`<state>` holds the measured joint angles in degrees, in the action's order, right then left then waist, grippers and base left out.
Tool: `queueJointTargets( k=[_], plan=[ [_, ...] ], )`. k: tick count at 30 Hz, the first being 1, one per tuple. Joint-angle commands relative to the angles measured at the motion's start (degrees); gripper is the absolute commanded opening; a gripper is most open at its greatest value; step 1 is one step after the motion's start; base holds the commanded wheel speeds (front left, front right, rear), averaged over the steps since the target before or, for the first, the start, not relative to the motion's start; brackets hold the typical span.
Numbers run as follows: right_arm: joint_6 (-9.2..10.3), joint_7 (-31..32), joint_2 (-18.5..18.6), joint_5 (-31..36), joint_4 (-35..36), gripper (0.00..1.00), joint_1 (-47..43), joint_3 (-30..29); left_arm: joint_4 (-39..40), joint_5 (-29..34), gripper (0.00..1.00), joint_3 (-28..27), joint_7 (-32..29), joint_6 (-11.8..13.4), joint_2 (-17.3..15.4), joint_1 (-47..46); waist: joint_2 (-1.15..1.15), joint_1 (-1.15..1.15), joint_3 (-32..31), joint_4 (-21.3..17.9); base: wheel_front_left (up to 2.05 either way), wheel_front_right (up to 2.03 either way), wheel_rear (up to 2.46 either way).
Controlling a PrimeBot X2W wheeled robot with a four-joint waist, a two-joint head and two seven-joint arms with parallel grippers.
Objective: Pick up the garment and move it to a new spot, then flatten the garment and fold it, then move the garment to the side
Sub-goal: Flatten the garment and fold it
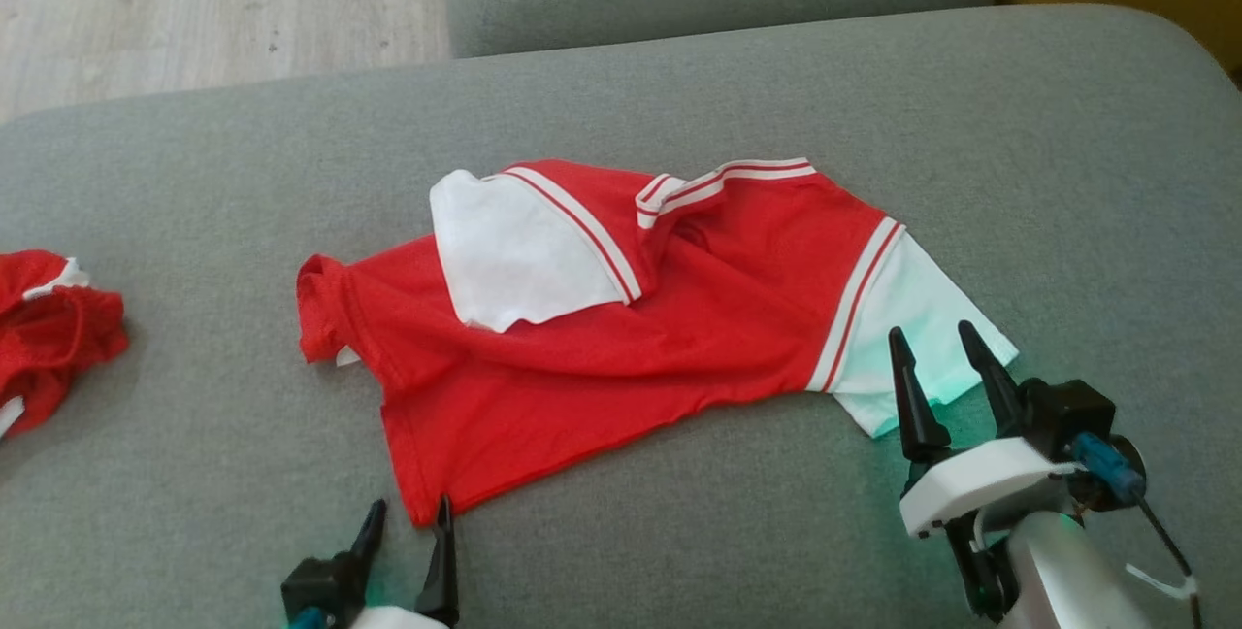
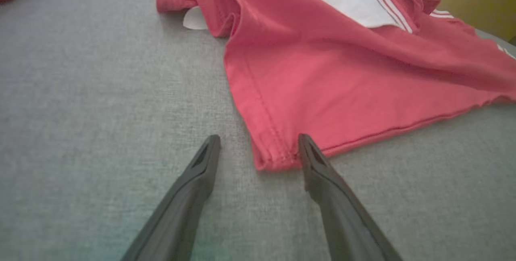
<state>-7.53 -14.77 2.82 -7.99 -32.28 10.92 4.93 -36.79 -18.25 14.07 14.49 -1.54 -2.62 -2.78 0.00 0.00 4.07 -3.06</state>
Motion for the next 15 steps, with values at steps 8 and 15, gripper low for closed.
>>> queueJointTargets(
  k=[8, 15],
  plan=[
    [0.04, -0.2, 0.1, 0.5, 1.4, 1.0, 2.2, -1.1, -5.4, -7.2, 0.95, 4.9, 0.5, -3.2, -0.3, -5.4, 0.0, 0.0, 0.9, -0.9, 0.0, 0.0, 0.0],
    [0.04, -0.2, 0.1, 0.6, 0.3, 1.0, 2.9, -3.5, -6.6, -9.3, 0.0, 7.2, 0.5, -2.2, -0.3, -7.7, 0.0, 0.0, 1.6, -0.5, 0.0, 0.0, 0.0]
  ],
)
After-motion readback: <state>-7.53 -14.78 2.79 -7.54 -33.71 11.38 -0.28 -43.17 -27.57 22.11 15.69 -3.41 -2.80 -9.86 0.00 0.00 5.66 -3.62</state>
